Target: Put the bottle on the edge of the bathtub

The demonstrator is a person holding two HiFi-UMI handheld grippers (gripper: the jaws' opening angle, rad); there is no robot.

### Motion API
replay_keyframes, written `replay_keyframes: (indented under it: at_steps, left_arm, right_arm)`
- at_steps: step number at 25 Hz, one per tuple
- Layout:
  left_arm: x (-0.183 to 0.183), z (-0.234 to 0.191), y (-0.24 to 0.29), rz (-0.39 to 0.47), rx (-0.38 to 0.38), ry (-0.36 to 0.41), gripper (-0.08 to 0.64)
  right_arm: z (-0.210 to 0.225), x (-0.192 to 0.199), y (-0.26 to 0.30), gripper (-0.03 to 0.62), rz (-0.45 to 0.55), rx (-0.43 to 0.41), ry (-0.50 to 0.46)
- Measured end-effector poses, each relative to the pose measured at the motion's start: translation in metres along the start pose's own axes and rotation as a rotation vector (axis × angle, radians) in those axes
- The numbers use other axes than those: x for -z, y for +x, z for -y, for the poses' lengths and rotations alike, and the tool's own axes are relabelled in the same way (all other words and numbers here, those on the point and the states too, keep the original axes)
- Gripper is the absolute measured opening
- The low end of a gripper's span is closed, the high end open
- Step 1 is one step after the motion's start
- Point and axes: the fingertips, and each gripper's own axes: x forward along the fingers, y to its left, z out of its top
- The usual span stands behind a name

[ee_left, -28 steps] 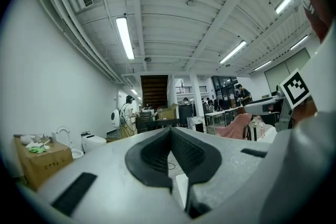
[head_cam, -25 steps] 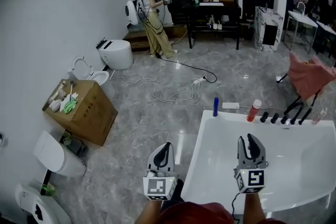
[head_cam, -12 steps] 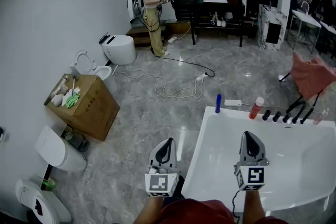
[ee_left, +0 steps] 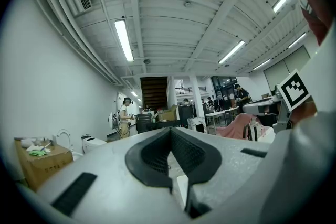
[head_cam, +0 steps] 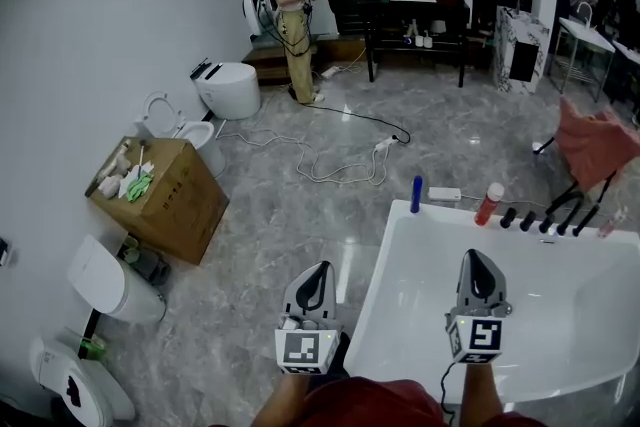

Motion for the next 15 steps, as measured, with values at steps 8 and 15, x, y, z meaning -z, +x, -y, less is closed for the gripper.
replay_keyframes:
  at_steps: [8,15]
  left_arm:
    - [-0.002,0.005,0.005,0.000,0.009,0.008,0.006]
    - [-0.005,0.009,0.012,0.009,0.012,0.012,0.006]
  right_arm:
    - [0.008,-0.001,0.001,-0.003,0.004,0.011,0.003]
    - [0.018,-0.001,0.004,-0.003,0.001,0.017,0.004]
